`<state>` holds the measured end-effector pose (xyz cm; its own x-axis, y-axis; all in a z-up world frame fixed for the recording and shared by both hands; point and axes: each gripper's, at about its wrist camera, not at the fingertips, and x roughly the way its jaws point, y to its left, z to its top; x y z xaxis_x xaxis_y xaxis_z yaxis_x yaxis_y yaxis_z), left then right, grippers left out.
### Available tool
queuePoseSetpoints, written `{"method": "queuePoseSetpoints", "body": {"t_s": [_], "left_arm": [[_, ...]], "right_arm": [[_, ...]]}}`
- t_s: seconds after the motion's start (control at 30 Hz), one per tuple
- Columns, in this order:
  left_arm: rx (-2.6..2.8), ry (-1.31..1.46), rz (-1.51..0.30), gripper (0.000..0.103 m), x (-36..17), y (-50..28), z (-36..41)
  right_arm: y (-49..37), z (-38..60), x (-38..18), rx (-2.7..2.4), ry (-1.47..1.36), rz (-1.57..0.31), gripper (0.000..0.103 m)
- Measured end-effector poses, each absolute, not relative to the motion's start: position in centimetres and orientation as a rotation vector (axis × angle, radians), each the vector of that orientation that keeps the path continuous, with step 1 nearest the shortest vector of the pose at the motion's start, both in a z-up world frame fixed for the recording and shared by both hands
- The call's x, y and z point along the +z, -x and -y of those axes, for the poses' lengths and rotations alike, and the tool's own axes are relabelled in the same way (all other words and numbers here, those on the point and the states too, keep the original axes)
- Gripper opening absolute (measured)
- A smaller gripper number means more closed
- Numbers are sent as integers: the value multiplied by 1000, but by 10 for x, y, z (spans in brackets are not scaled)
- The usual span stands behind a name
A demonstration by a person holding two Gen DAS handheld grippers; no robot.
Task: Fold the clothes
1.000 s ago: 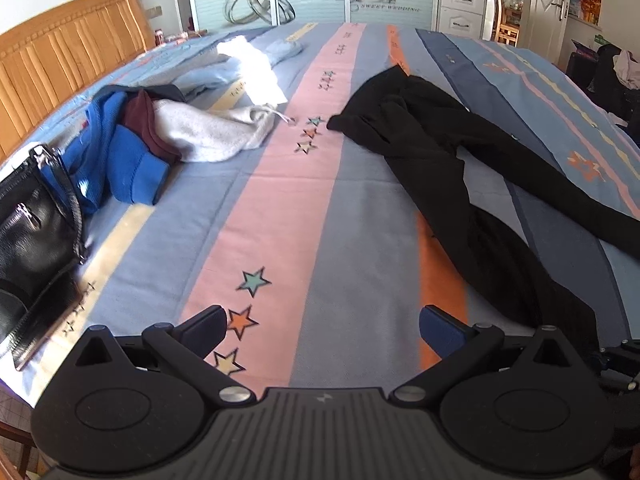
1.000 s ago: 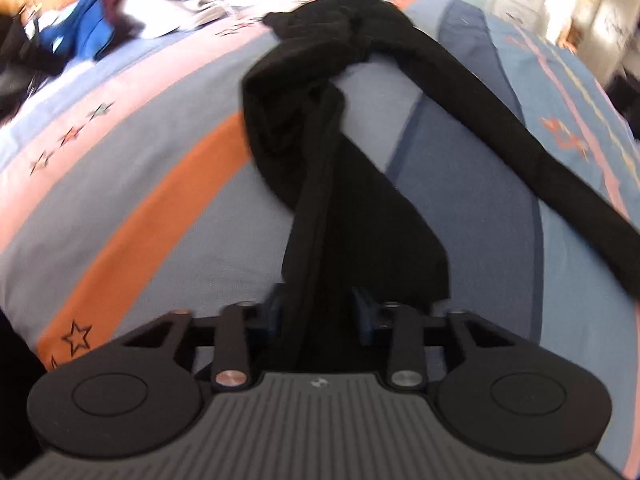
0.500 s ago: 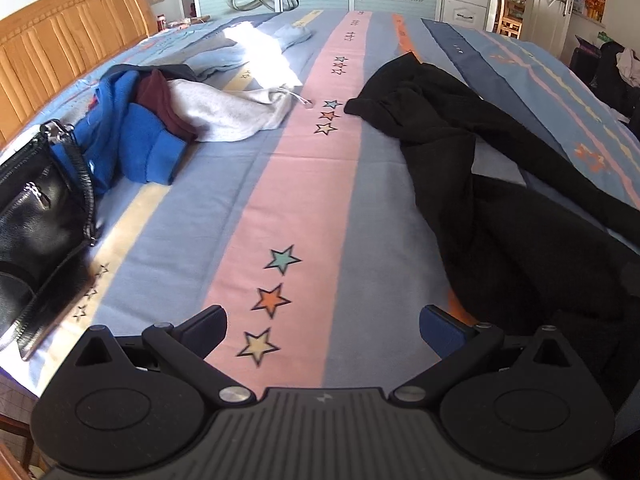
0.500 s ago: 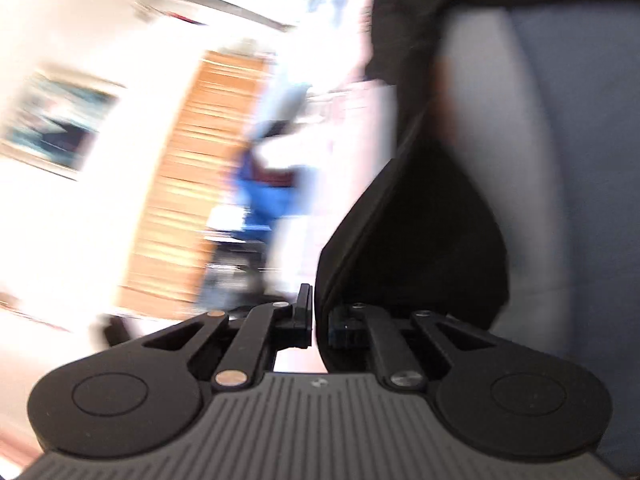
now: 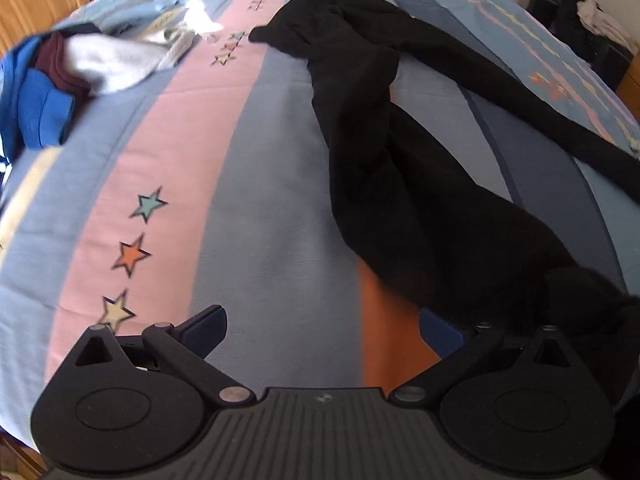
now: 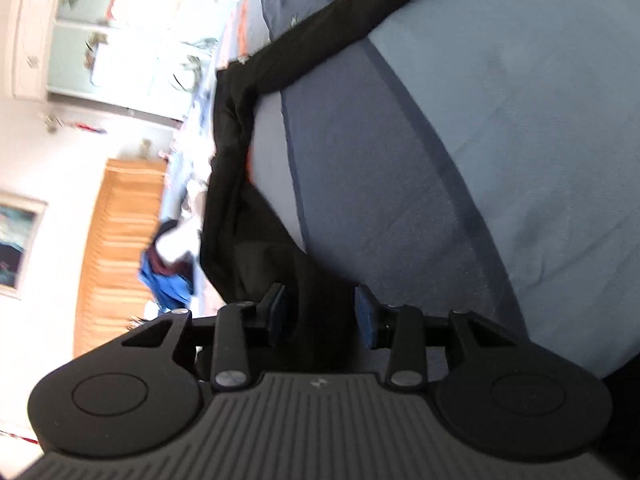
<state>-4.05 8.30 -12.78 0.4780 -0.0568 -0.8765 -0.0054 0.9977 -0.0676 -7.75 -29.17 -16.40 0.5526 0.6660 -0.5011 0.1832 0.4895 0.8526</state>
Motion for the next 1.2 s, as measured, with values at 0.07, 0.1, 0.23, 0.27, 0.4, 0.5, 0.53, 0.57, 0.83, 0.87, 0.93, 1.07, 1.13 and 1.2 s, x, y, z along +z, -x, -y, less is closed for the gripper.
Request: {"method": "queuePoseSetpoints", "body": {"t_s": [0.07,0.1,0.23,0.27,0.4,0.5,0.53,0.57,0.83,0.87,0.93,1.07,1.13,1.2], "left_arm": [[30,79,-1073,102,-131,31,-86],[64,80,-1074,102,-133,25,-87],[161,86,-1082,102,-138,14,-93],[186,80,-1087,102,-140,12,-93],[196,138,-1113,102,-146,3,-97],[207,166,-1120,102,-146,-7,-98],[218,175,-1119,102,-144,-11,-98],[222,184,-1117,102,-143,-14,-99],[279,214,-1137,102,-144,-24,-110],[272,218,-1143,102,-145,-24,-109],[258,228,-1155,102,-146,-24,-109],[189,318,-1162,102,-141,-22,-114],[144,411,-1150,102,-135,-18,-122],[98,502,-1135,102,-130,-15,-129]], "right_arm": [[74,293,-167,378,-1076,-951,41],[72,293,-167,388,-1083,-943,41],[68,292,-163,434,-1100,-912,41],[67,292,-162,445,-1104,-904,41],[63,291,-158,490,-1120,-873,41],[63,303,-159,491,-1127,-867,41],[64,306,-160,492,-1136,-864,41],[70,315,-160,493,-1148,-859,41],[77,336,-165,478,-1186,-826,41],[77,338,-166,477,-1189,-823,41],[77,341,-167,474,-1194,-816,41],[77,346,-169,469,-1206,-805,41],[78,348,-170,468,-1212,-801,41],[78,350,-171,466,-1219,-793,41]]}}
